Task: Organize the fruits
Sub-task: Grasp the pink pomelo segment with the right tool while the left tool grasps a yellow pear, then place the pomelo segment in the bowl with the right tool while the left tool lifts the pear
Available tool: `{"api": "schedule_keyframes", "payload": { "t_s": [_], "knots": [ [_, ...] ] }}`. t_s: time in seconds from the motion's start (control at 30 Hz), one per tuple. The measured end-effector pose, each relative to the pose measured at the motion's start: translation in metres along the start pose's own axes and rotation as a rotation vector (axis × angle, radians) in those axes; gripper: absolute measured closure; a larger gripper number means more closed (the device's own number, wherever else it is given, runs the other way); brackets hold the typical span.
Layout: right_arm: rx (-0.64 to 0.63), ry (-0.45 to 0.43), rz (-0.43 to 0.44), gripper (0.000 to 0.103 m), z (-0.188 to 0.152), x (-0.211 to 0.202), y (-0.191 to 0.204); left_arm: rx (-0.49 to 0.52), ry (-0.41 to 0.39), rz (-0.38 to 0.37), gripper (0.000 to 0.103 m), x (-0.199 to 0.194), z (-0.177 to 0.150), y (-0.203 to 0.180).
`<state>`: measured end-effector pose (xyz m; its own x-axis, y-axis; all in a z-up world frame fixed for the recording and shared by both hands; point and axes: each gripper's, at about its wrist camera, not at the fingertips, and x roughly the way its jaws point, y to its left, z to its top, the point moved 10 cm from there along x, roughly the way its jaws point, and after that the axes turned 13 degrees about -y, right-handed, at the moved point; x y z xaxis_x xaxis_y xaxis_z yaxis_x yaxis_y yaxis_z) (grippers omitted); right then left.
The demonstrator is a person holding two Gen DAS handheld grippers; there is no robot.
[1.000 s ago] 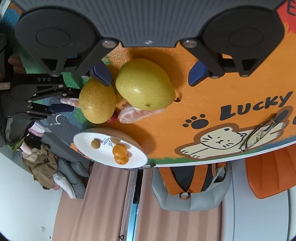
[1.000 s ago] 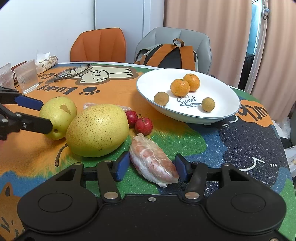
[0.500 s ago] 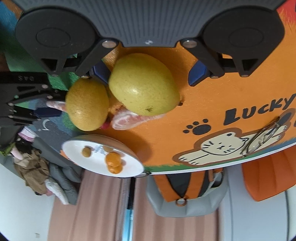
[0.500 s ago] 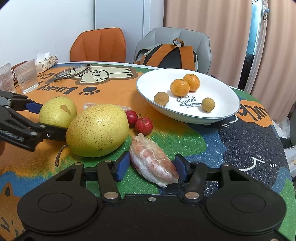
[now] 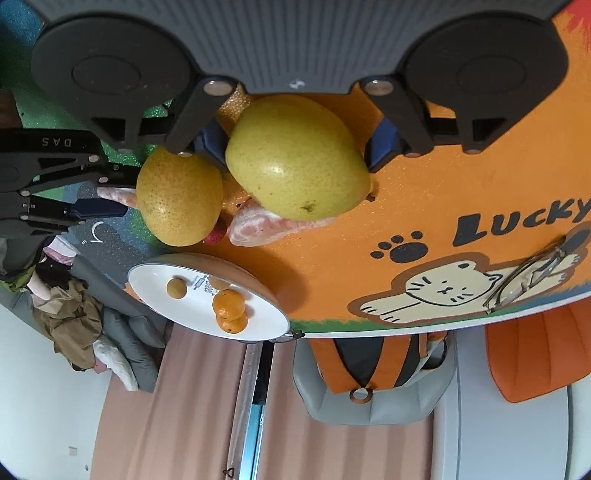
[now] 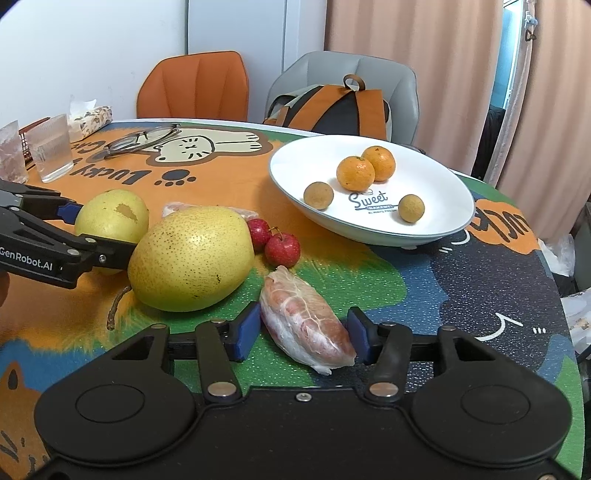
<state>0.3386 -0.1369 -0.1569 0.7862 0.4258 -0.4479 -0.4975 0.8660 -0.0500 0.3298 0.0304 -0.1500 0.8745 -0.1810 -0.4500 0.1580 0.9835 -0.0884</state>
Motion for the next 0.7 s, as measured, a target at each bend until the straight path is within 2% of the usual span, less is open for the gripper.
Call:
{"api": "schedule_keyframes", "payload": {
  "t_s": [0.1, 0.13, 0.23, 0.57, 0.7],
  "knots": [
    [0.011, -0.009, -0.008, 0.055, 0.0018, -0.0025, -0.0038, 0.012, -0.006, -0.002, 0.027, -0.0004, -0.0001, -0.0012],
    [0.012, -0.016, -0.003, 0.065, 0.0033, -0.0039, -0.0042, 0.009, -0.007, -0.004, 0.027, -0.0008, -0.0001, -0.0009],
    [0.009, -0.032, -0.004, 0.071, 0.0093, -0.0079, -0.0054, 0.016, -0.01, -0.013, 0.028, -0.0015, -0.0007, -0.0008],
    [-0.092, -0.025, -0.044, 0.07, 0.0068, -0.0036, -0.0026, 0.029, -0.009, -0.023, 0.028, -0.0052, -0.0017, -0.0029],
    [-0.141, -0.007, -0.064, 0.064, 0.0034, 0.0001, -0.0025, 0.027, -0.007, -0.026, 0.028, -0.0048, -0.0014, -0.0029]
  ]
}}
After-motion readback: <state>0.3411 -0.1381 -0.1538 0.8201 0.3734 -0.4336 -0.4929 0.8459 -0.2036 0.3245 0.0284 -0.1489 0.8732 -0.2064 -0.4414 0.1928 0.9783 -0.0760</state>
